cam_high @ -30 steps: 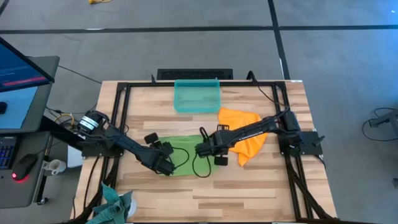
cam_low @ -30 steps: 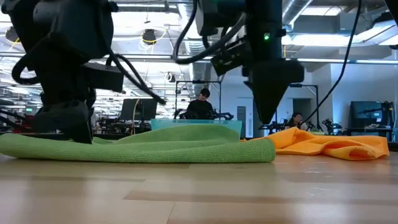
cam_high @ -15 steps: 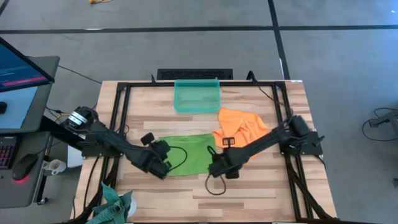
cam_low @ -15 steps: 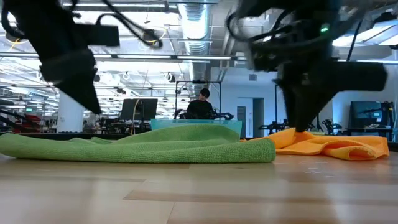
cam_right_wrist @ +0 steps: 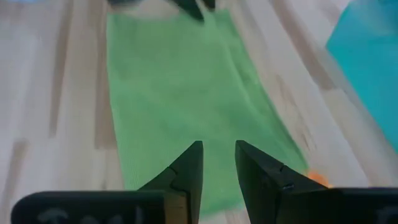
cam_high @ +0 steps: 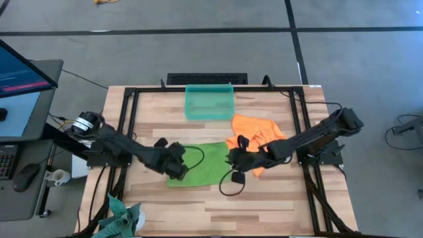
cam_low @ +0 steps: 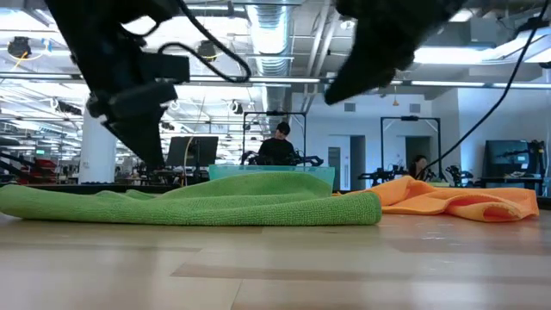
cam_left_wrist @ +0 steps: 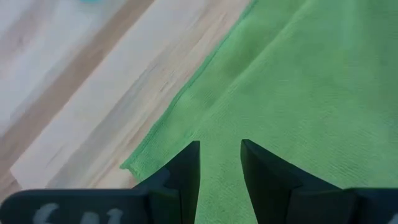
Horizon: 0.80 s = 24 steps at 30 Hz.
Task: Roll microfiber towels into tight, uniform cylinder then place into a basket
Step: Fold the green towel
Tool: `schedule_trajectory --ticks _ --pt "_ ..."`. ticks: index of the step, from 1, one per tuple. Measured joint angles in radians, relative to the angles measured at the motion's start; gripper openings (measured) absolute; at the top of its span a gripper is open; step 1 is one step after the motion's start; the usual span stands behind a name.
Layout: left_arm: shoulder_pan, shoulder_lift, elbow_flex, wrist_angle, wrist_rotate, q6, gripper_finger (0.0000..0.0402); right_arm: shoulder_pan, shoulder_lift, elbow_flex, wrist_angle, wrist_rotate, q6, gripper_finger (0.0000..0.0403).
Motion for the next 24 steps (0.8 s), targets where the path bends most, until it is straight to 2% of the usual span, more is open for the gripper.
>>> schedule_trajectory --ticks 3,9,13,19,24 --pt "0.017 0.0 -0.028 0.033 0.013 0.026 0.0109 -0.004 0.03 0.0 0.091 -0.009 0.0 0.0116" --pt "0.032 0.0 -0.063 0.1 0.058 0.15 0.0109 -0.002 0.159 0.001 0.158 -0.104 -0.033 0.0116" --pt "0.061 0.0 -0.063 0.175 0.114 0.243 0.0109 -0.004 0.248 0.029 0.163 -0.105 -0.037 0.0116" --pt "0.085 0.0 -0.091 0.292 0.18 0.343 0.0109 -0.004 0.312 0.075 0.16 -0.116 -0.037 0.0116" --pt "0.086 0.001 -0.139 0.316 0.201 0.337 0.0109 -0.004 0.335 0.083 0.147 -0.229 -0.029 0.0116"
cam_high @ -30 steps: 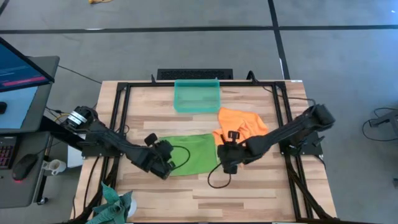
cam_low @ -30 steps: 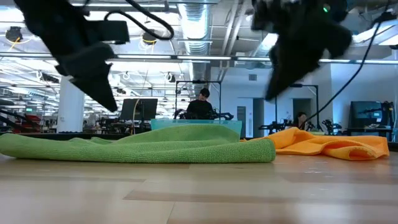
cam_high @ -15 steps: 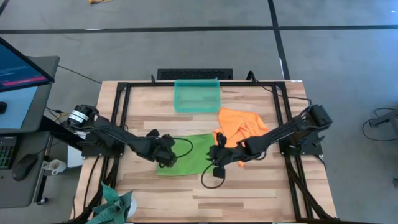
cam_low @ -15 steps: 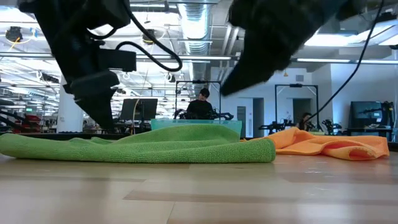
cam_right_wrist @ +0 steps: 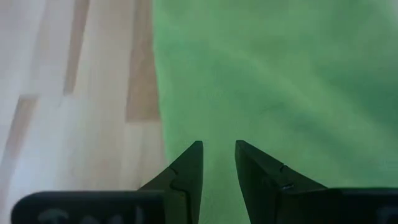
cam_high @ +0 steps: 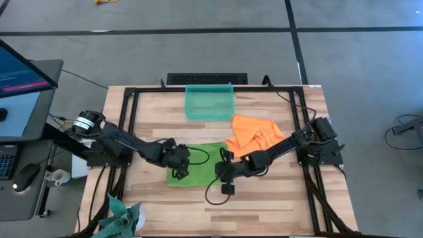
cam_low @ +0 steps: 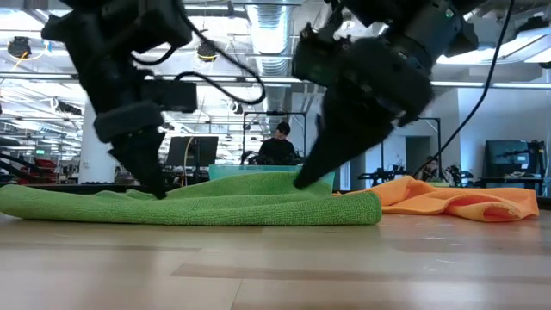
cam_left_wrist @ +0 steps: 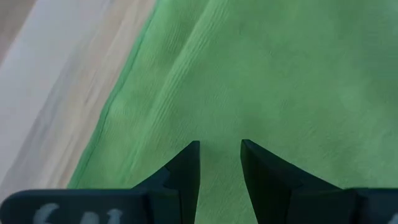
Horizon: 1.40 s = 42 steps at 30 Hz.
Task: Roll microfiber towels into tight, uniform cylinder then place into a basket
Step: Fold the green towel
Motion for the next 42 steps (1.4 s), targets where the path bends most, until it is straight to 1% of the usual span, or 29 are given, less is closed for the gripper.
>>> schedule_trajectory --ticks 2,9,14,17,24,32,36,40,42 --pt "0.001 0.0 -0.015 -0.004 -0.001 -0.009 0.0109 0.001 0.0 0.0 -0.024 -0.01 0.012 0.0116" --pt "0.023 0.0 -0.027 -0.002 -0.015 -0.045 0.0109 0.003 -0.001 0.0 -0.155 -0.011 0.137 0.0116" --pt "0.028 0.0 -0.027 -0.002 -0.035 -0.047 0.0109 0.009 -0.003 0.001 -0.207 -0.11 0.213 0.0116" --pt "0.031 0.0 -0.027 -0.003 -0.052 -0.048 0.0109 0.024 -0.003 0.002 -0.211 -0.148 0.243 0.0116" --pt "0.061 0.0 -0.027 -0.007 -0.052 -0.047 0.0109 0.052 -0.004 0.002 -0.209 -0.215 0.287 0.0116" --pt "0.093 0.0 -0.027 -0.007 -0.061 -0.016 0.0109 0.063 -0.002 0.001 -0.176 -0.321 0.286 0.0116" --pt "0.09 -0.014 -0.012 -0.02 -0.073 -0.003 0.0109 0.062 -0.003 0.04 -0.247 -0.325 0.246 0.0116" --pt "0.066 -0.052 0.016 -0.04 -0.15 -0.003 0.0109 0.073 -0.003 0.088 -0.331 -0.323 0.237 0.0116" --pt "0.046 -0.074 0.022 -0.041 -0.168 -0.002 0.0109 0.087 -0.004 0.112 -0.363 -0.322 0.23 0.0116"
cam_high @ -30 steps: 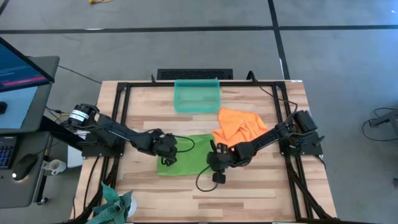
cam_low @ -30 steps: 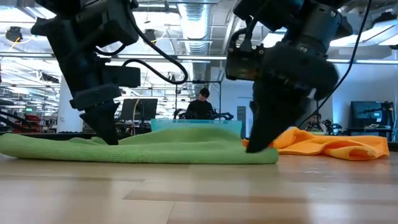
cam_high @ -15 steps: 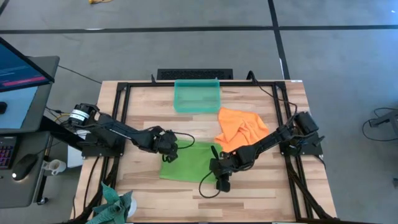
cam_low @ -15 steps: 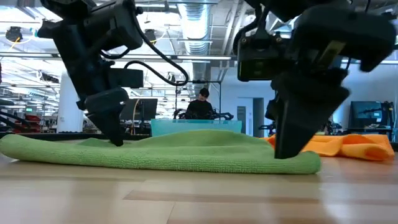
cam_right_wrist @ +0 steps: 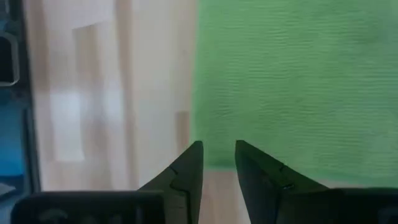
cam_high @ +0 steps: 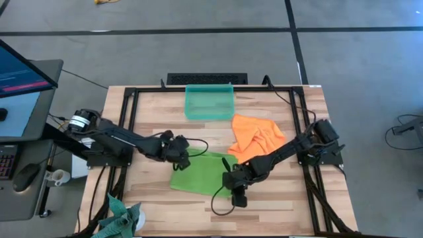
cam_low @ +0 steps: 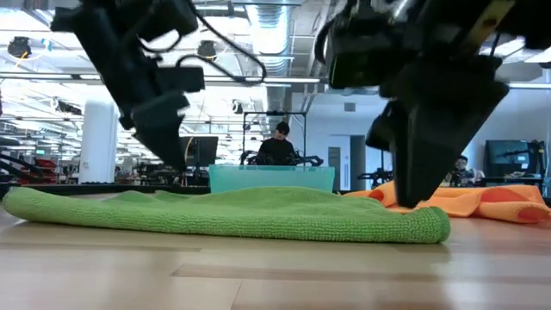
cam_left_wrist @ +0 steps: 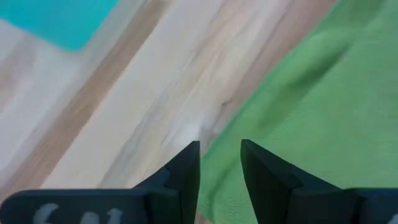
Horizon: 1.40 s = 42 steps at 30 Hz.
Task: Roll microfiber towels into tight, uniform cylinder then place into a basket
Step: Fold the green towel
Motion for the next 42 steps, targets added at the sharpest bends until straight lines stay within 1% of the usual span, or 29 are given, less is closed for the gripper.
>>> schedule_trajectory --ticks 3,5,8,11,13,16,18,20,25,27,32,36,40,42 --pt "-0.036 -0.025 0.001 0.012 0.016 0.025 0.0109 0.026 0.0 0.034 -0.067 0.011 -0.003 0.0116" --pt "-0.066 -0.028 0.001 0.027 0.049 0.073 0.0109 0.043 -0.001 0.063 -0.124 0.059 -0.007 0.0116" --pt "-0.111 -0.015 -0.005 0.083 0.104 0.142 0.0109 0.067 -0.024 0.094 -0.232 0.196 -0.021 0.0116" --pt "-0.142 0.016 -0.009 0.154 0.12 0.217 0.0109 0.082 -0.055 0.095 -0.306 0.345 -0.021 0.0116" --pt "-0.151 0.048 -0.008 0.228 0.143 0.268 0.0109 0.092 -0.083 0.095 -0.329 0.453 -0.01 0.0116" --pt "-0.152 0.098 -0.008 0.307 0.219 0.322 0.0109 0.102 -0.122 0.073 -0.355 0.614 -0.005 0.0116" --pt "-0.148 0.118 -0.008 0.317 0.26 0.331 0.0109 0.106 -0.147 0.039 -0.359 0.687 0.004 0.0116" --pt "-0.147 0.132 -0.008 0.308 0.292 0.315 0.0109 0.097 -0.172 -0.001 -0.36 0.728 0.034 0.0116" --pt "-0.142 0.134 -0.008 0.271 0.301 0.241 0.0109 0.039 -0.225 -0.139 -0.363 0.743 0.126 0.0116" --pt "-0.142 0.134 -0.008 0.266 0.301 0.218 0.0109 0.012 -0.244 -0.195 -0.334 0.737 0.169 0.0116" --pt "-0.134 0.134 -0.008 0.206 0.29 0.16 0.0109 -0.05 -0.284 -0.315 -0.261 0.66 0.24 0.0116" --pt "-0.119 0.133 -0.006 0.121 0.269 0.083 0.0109 -0.086 -0.289 -0.377 -0.212 0.604 0.289 0.0116" --pt "-0.107 0.131 -0.004 0.068 0.245 0.027 0.0109 -0.123 -0.276 -0.417 -0.232 0.572 0.368 0.0116" --pt "-0.102 0.131 -0.005 0.051 0.201 0.02 0.0109 -0.148 -0.279 -0.432 -0.267 0.574 0.416 0.0116"
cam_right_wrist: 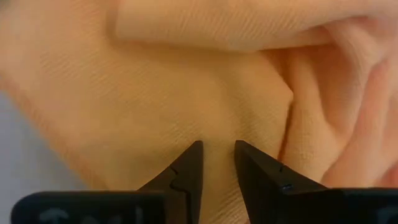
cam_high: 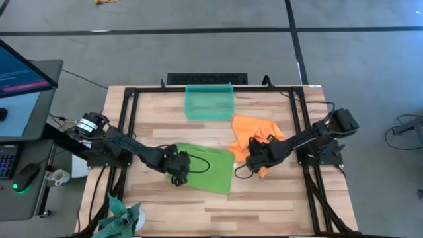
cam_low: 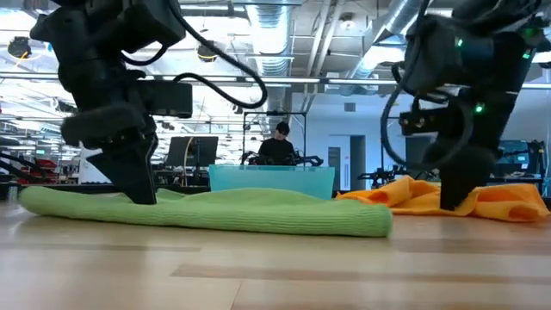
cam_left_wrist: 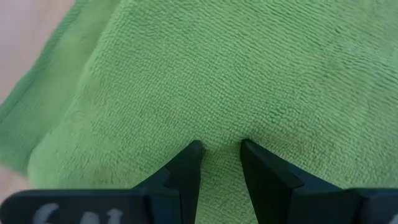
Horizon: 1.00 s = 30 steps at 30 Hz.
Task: Roll microfiber towels into tight, uniform cylinder then place into a basket
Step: Fold the green towel
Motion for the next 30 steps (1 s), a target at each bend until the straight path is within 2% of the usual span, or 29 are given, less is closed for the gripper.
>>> schedule_trajectory --ticks 9,12,16,20,25,30 --pt "0.06 0.004 0.031 -0.184 -0.25 -0.091 0.0109 -0.108 0.003 -0.051 -0.221 0.122 0.328 0.0116" --pt "0.064 0.004 0.063 -0.234 -0.333 -0.109 0.0109 -0.104 -0.015 -0.05 -0.253 0.127 0.354 0.0116" --pt "0.049 0.004 0.112 -0.215 -0.348 -0.067 0.0109 -0.054 -0.049 -0.017 -0.251 0.12 0.341 0.0116" --pt "0.028 0.004 0.135 -0.053 -0.342 0.045 0.0109 0.009 -0.105 0.058 -0.245 0.135 0.291 0.0116" --pt "0.003 0.029 0.128 0.258 -0.216 0.22 0.0109 0.09 -0.158 0.139 -0.209 0.196 0.239 0.0116" --pt "-0.002 0.119 0.128 0.508 -0.127 0.323 0.0109 0.143 -0.184 0.168 -0.14 0.245 0.171 0.0116"
